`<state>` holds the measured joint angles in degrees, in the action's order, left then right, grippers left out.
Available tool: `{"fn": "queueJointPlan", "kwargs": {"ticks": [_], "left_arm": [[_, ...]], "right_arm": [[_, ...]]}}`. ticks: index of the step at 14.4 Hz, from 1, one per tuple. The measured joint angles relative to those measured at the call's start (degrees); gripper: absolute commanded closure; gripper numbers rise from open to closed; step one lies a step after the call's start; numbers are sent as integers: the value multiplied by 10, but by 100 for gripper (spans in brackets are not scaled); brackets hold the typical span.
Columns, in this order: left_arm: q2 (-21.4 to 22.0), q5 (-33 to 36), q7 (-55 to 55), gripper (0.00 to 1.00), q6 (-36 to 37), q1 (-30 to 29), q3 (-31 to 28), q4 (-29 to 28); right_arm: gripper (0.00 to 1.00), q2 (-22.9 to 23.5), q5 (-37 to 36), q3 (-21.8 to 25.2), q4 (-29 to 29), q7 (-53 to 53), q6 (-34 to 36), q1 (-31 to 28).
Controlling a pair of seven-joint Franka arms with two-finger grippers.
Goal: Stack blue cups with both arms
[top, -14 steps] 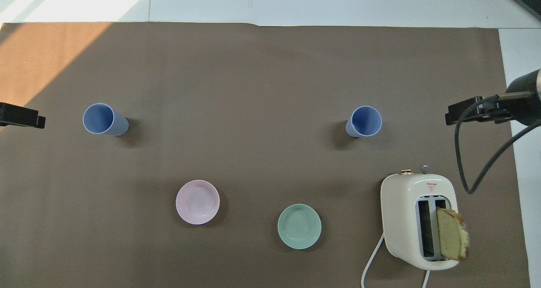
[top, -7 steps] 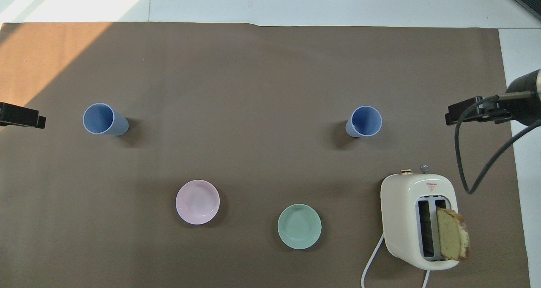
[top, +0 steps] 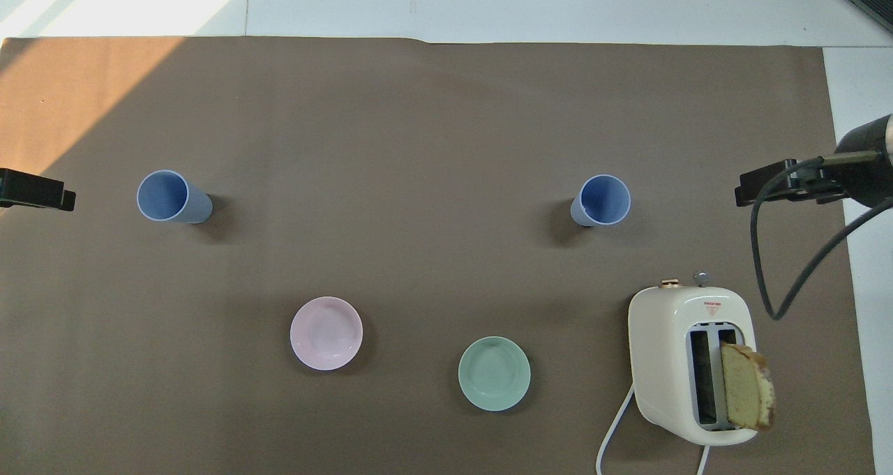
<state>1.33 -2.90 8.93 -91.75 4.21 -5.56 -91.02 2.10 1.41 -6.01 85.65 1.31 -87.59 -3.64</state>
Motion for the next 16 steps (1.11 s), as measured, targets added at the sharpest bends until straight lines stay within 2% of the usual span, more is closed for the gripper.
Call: {"fn": "queueJointPlan", "kwargs": {"ticks": [9, 13, 16], "left_arm": [[0, 0, 0, 0, -25, 0, 0, -17], [-1, 0, 0, 0, -78, 1, 3, -52], [-6, 0, 2, 0, -148, 1, 2, -95]], "right_arm": [[0, 0, 0, 0, 0, 0, 0, 0], [0, 0, 0, 0, 0, 0, 0, 0], [0, 0, 0, 0, 0, 0, 0, 0]]}}
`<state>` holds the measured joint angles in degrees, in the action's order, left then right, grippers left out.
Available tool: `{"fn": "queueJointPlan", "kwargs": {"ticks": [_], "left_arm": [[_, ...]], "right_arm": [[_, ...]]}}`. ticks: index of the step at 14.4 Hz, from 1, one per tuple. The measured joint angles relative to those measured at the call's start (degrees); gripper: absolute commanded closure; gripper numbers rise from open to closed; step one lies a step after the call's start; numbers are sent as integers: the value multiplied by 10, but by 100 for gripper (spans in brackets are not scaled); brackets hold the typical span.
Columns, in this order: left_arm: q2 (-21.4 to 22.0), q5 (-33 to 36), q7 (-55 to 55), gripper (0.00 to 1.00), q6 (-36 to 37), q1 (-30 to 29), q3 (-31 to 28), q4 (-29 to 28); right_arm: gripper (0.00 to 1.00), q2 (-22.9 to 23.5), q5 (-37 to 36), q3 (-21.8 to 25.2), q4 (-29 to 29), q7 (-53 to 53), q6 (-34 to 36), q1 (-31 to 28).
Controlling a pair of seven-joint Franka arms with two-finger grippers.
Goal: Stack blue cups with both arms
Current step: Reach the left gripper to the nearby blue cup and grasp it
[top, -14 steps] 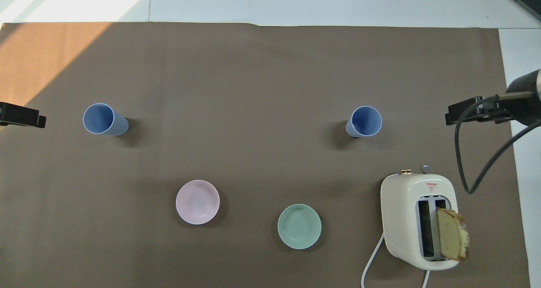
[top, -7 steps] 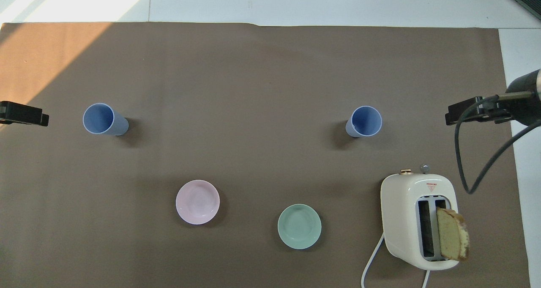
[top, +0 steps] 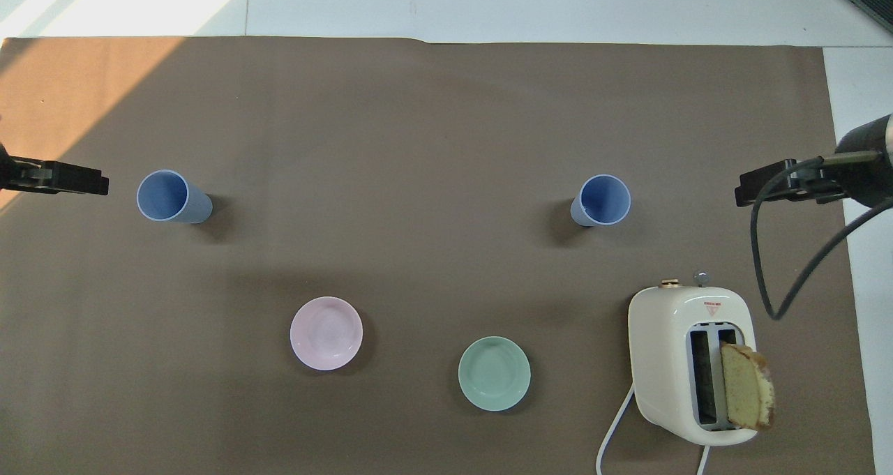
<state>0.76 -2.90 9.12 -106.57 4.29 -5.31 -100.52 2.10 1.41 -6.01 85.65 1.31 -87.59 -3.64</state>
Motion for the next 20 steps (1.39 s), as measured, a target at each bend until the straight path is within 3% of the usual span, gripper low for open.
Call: {"fn": "queueJointPlan", "kwargs": {"ticks": [4, 10, 15, 18, 20], "left_arm": [[-24, 0, 3, 0, -75, -1, -3, -50], [-108, 0, 15, 1, -140, -4, -6, -57], [-122, -27, 57, 21, -182, -18, -10, -94], [-122, -31, 62, 53, -203, -19, -9, -118], [-122, -34, 62, 84, -210, -19, -8, -125]], "right_arm": [[0, 0, 0, 0, 0, 0, 0, 0], [0, 0, 0, 0, 0, 0, 0, 0], [0, 0, 0, 0, 0, 0, 0, 0], [0, 0, 0, 0, 0, 0, 0, 0], [0, 0, 0, 0, 0, 0, 0, 0]]}}
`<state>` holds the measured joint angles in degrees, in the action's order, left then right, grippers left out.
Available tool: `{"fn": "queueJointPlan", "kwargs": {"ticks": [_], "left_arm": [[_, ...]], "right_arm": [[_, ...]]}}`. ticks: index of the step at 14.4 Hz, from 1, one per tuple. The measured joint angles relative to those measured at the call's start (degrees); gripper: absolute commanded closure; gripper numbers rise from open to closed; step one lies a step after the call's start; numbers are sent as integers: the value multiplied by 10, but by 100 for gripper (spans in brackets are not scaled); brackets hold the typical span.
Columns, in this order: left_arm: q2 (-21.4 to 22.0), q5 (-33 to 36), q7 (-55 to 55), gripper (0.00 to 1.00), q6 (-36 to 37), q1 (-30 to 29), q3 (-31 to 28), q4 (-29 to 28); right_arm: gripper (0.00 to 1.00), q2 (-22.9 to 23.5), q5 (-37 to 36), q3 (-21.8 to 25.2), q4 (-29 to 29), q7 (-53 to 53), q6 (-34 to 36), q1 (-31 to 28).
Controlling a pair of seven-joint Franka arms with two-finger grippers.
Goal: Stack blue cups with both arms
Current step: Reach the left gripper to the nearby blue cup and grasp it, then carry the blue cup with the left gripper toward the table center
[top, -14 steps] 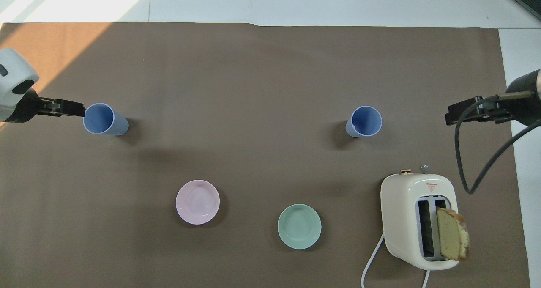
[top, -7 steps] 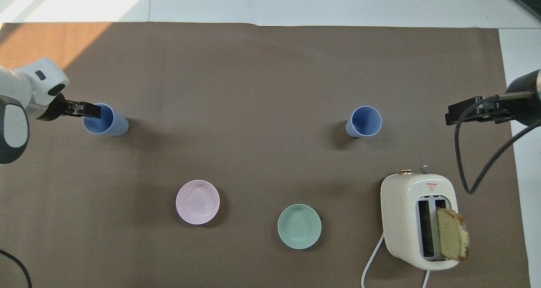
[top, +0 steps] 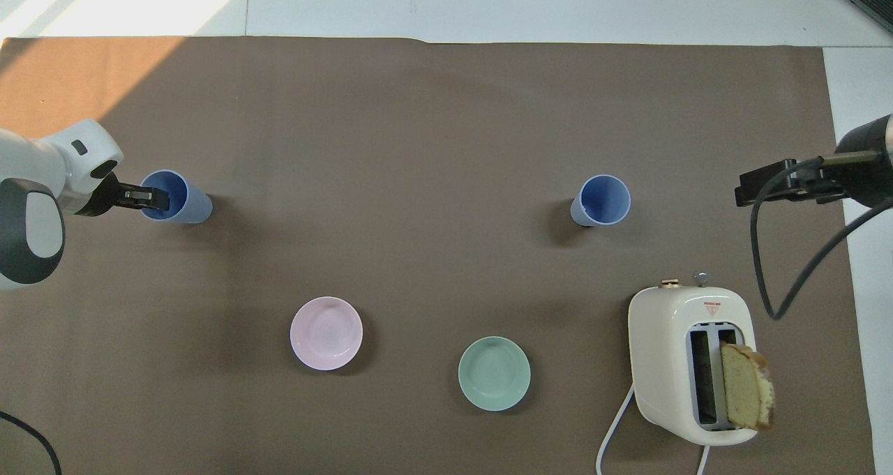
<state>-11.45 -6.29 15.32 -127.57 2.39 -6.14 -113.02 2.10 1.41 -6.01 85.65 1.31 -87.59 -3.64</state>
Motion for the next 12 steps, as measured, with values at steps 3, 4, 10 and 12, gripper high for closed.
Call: {"fn": "queueJointPlan", "kwargs": {"ticks": [3, 4, 10, 12], "left_arm": [[0, -4, -1, 100, 0, 0, 0, 0], [0, -5, -2, 100, 0, 2, 1, 1], [11, -5, -14, 100, 1, 28, 6, 18], [17, -5, -53, 100, 1, 59, 7, 19]], "right_arm": [[0, 0, 0, 0, 0, 0, 0, 0], [0, 0, 0, 0, 0, 0, 0, 0], [0, 0, 0, 0, 0, 0, 0, 0], [0, 0, 0, 0, 0, 0, 0, 0]]}}
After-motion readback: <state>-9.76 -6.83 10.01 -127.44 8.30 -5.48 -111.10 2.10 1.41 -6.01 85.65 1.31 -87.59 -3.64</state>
